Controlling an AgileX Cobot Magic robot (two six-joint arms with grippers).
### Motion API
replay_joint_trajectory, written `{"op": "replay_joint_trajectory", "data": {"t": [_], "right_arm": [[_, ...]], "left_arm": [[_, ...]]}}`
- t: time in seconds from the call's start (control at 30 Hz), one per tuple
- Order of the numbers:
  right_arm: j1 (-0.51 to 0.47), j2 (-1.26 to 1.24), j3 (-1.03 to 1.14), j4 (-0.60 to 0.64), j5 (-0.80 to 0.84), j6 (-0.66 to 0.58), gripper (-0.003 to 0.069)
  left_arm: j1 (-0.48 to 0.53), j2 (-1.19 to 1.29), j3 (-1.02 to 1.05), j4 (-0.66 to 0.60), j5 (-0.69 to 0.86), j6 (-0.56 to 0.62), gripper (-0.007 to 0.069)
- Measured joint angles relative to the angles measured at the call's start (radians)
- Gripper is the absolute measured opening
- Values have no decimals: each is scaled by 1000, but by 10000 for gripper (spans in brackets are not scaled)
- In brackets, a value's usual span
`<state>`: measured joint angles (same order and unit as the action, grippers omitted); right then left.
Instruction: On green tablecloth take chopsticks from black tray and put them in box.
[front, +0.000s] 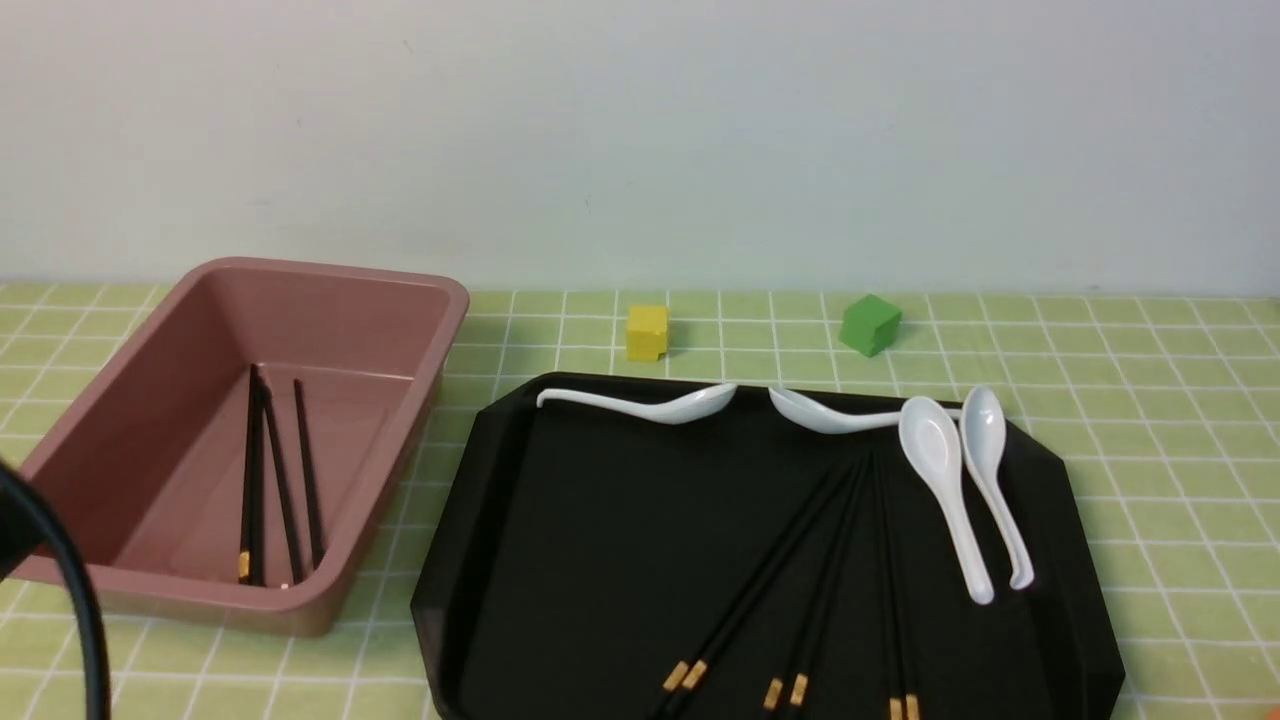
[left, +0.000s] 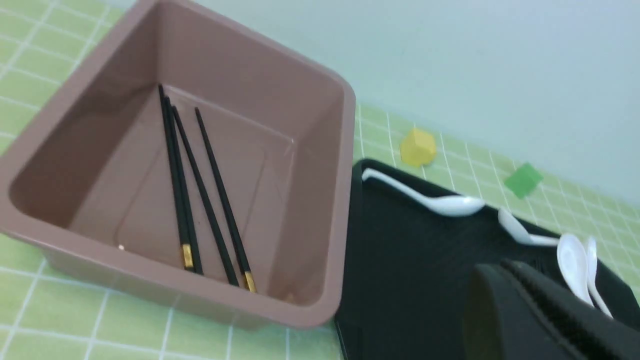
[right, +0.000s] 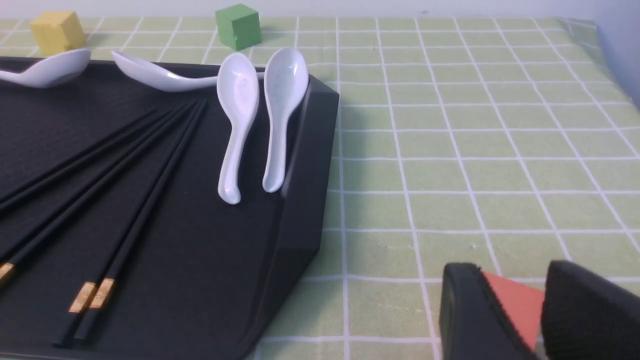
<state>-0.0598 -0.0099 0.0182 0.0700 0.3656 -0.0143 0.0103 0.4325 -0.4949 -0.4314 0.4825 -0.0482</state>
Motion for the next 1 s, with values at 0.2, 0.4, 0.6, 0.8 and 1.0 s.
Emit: {"op": "replay_joint_trajectory", "data": {"t": [0.2,0.4,0.6,0.8,1.0], "right_arm": [[0,0,0,0,0,0,240],[0,0,0,0,0,0,240],[0,0,0,0,0,0,240],[0,0,0,0,0,0,240],[0,0,0,0,0,0,240]], "left_arm": [[0,-4,12,0,-28,0,-13],[0,-4,12,0,-29,0,-13],[0,-4,12,0,-29,0,-13],[0,-5,13,0,-30,0,-13],[0,-99,87,10,-34,0,-12]]}}
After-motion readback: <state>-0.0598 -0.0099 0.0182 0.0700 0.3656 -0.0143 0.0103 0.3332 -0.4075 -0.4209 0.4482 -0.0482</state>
